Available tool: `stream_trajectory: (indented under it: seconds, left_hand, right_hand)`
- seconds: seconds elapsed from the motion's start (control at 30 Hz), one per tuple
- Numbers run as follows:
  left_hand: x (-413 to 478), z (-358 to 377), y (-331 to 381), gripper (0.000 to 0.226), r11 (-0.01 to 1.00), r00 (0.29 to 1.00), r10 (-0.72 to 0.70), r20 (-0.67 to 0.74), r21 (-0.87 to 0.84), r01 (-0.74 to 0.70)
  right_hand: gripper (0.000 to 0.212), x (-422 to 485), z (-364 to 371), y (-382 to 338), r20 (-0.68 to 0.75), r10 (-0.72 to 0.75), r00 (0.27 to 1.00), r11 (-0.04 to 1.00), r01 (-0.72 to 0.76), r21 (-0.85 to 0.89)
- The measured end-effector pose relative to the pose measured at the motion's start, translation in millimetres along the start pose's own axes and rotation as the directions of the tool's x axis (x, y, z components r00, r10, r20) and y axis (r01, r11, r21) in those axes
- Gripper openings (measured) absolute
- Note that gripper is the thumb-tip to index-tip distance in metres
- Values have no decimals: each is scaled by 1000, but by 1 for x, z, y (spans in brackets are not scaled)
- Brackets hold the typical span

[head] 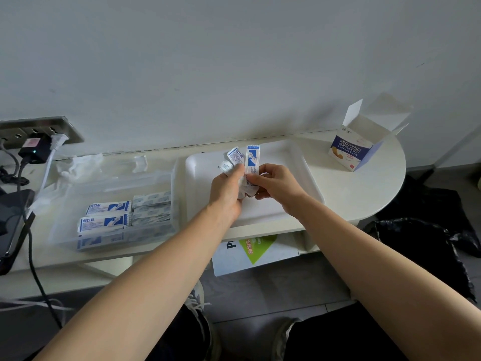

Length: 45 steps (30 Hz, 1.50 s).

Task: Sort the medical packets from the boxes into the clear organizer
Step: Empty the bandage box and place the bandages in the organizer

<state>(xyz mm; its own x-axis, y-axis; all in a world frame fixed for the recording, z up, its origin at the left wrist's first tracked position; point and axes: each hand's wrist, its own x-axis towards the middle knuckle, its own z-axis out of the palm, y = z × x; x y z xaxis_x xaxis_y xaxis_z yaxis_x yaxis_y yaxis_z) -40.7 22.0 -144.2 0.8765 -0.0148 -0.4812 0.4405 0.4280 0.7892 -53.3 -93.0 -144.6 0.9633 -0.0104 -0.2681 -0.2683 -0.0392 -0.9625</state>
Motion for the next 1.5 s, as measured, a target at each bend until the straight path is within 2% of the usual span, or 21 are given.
stream_trajectory:
  seconds: [0.17,0.27,0.33,0.43,0.53,0.63,0.7,0.77,0.83,0.87,0.93,0.97,1.03,1.1,1.2,1.27,1.3,1.4,1.5]
  left_hand:
    - [5,1,-1,23,1000,1000,-2,-29,10,2]
    - [10,-7,1,27,1000,996,17,-83,-2,-17]
    - [14,-15,3,30,1000,992,13,-126,-26,-17]
    - [16,-25,6,28,999,992,-18,-126,-48,12]
    - [13,-25,8,31,997,995,-59,-79,-50,55]
    - [12,-25,8,32,994,995,-78,-59,-76,73]
    - [10,-25,9,30,994,997,-67,-40,-92,63]
    - [8,-23,9,29,999,999,-20,-31,-29,19]
    - [6,-20,8,30,999,999,33,-15,35,-33]
    - [4,-18,8,31,998,999,50,7,48,-50]
    - [0,-16,6,34,997,996,53,74,59,-58]
    - [-2,-15,5,34,996,993,48,105,63,-55]
    - [-4,-14,5,28,994,988,46,150,88,-59]
    - [-4,-16,5,20,974,985,95,143,190,-122]
    - [0,-27,5,22,906,964,264,20,339,-255]
    - [3,-36,4,26,808,936,350,30,496,-317]
    - [4,-40,3,28,720,930,360,73,612,-327]
    - [5,-47,-4,30,406,911,375,169,854,-326]
    - [3,-50,-6,31,199,899,387,204,934,-298]
  right_hand:
    - [13,8,-6,0,-56,1,998,1000,0,16]
    - [19,21,-17,2,-160,-29,987,983,0,-182]
    - [23,31,-26,3,-180,-41,983,921,-33,-388]
    - [20,40,-30,2,-100,-34,994,764,-39,-644]
    - [17,45,-28,2,-90,-66,994,646,-26,-763]
    - [31,46,-26,6,-110,-115,987,550,-29,-835]
    - [37,43,-24,6,-141,-216,966,580,11,-814]
    - [29,38,-18,1,-129,-295,947,716,130,-686]
    - [25,29,-11,-8,-2,-146,989,900,132,-415]
    - [26,24,-7,-11,109,-45,993,940,79,-332]
    - [23,16,1,-11,279,56,959,945,40,-325]
    - [22,13,5,-10,316,48,948,946,59,-319]
    - [26,11,9,-9,294,-7,956,946,102,-308]
    - [32,11,6,-13,186,-65,980,888,141,-437]
    - [32,15,-5,-12,88,-168,982,650,177,-739]
    - [19,15,-10,-7,114,-223,968,481,211,-851]
    - [17,14,-10,-3,140,-241,960,422,234,-876]
    - [21,11,-9,10,173,-239,956,358,252,-899]
    - [24,10,-11,18,160,-235,959,388,243,-889]
